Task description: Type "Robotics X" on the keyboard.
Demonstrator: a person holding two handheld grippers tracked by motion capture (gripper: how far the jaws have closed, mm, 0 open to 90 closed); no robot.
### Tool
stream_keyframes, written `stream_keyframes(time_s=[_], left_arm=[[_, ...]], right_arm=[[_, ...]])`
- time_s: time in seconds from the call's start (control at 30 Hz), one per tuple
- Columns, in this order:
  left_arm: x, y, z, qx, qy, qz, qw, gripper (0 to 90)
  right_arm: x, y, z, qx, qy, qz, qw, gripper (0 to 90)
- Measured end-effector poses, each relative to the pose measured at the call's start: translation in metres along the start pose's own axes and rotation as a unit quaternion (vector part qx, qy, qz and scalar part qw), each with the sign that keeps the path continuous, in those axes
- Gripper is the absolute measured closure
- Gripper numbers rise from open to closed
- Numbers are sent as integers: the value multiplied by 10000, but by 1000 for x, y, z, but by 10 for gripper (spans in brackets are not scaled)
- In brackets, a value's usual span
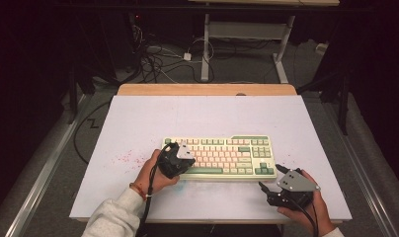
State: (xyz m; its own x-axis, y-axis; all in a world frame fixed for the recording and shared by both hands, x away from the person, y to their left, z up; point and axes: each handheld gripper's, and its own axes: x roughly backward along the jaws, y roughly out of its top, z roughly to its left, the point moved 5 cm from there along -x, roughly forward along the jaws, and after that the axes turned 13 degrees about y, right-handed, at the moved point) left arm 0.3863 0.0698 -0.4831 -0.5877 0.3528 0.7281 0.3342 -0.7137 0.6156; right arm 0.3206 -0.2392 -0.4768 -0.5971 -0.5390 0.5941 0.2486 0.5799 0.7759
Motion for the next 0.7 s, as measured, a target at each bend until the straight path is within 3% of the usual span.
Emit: stream_keyframes(time_s=[0.3,0.7], left_arm=[[-5,-3,-2,-53,11,93,9999,868],[1,1,-1,-70,150,-56,9998,856]], right_arm=[[0,-1,0,-8,5,23,10000,243],[0,0,0,22,1,23,10000,243]])
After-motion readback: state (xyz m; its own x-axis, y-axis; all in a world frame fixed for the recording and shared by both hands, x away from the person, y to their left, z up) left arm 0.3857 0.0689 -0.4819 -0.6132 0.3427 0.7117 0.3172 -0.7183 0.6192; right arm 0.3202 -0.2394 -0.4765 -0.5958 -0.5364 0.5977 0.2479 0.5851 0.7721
